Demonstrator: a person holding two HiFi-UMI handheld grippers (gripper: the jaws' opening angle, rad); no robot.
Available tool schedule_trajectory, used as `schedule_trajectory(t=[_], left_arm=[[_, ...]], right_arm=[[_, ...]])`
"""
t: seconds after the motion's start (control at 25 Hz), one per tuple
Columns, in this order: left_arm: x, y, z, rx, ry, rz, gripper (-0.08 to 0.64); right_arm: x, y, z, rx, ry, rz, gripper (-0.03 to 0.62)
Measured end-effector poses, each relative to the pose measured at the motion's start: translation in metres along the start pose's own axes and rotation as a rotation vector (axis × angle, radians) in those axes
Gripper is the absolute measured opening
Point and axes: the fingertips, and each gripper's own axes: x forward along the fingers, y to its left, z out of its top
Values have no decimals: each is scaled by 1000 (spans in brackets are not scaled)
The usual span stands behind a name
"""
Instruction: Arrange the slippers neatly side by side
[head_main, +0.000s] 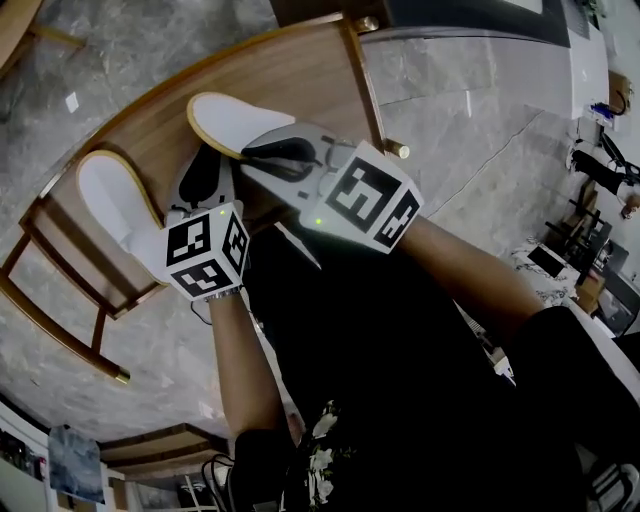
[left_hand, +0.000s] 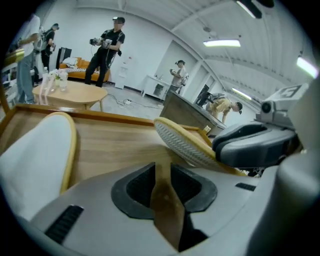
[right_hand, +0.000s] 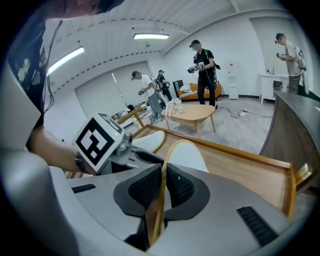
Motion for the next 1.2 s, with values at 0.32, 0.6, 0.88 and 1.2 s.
schedule_trajectory(t=[0.32, 0.6, 0.88, 1.2], left_arm=[[-41, 17, -17, -30, -19, 66, 93], [-43, -1, -34, 7, 37, 23, 94], [-40, -23, -49, 70, 118, -53, 94], [-56, -14, -54, 75, 147, -65, 94]], right_arm=[[19, 1, 3, -50, -24, -21, 11], [10, -28, -6, -45, -29, -174, 98], [7, -48, -35, 19, 27, -208, 115], [26, -50, -48, 178, 28, -198, 18]])
